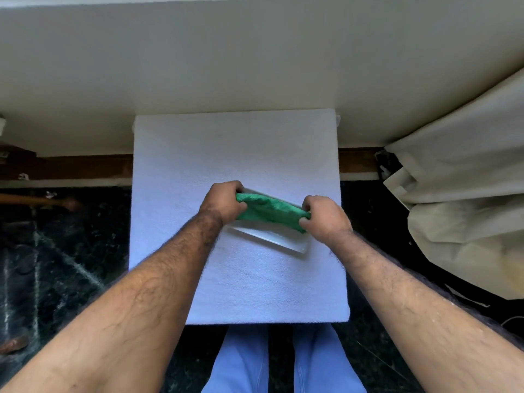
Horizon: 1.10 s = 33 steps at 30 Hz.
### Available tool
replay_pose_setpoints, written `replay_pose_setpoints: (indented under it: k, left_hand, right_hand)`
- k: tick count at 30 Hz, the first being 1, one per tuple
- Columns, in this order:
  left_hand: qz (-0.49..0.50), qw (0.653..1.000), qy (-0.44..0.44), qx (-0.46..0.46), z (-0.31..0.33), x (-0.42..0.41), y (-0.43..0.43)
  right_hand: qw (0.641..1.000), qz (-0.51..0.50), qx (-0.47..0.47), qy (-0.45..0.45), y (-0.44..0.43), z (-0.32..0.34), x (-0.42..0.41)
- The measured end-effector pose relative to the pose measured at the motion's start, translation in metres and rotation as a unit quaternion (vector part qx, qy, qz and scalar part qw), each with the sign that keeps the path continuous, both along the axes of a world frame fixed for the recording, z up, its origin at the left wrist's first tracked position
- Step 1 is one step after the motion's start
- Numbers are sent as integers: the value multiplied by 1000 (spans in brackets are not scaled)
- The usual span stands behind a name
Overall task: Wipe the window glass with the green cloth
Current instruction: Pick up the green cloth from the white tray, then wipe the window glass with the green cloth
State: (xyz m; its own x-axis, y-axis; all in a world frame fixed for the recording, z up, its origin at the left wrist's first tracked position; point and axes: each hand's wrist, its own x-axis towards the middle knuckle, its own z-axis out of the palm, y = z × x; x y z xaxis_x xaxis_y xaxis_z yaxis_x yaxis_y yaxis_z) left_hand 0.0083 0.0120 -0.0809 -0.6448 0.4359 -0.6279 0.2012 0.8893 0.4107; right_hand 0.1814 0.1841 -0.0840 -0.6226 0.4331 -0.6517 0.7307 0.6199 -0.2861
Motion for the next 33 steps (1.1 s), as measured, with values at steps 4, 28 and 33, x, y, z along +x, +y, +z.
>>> replay_pose_setpoints:
  k: [4,28,33]
  left_hand:
    - [63,997,-11,37,35,-5,0]
    - [123,942,19,313,382,-55,40]
    - [88,931,75,345,467,-65,48]
  right_hand:
    - [998,-33,-45,13,11,32,-1]
    - [957,-46,78,276,105,393,-41]
    - [935,-37,114,335,118,475,-48]
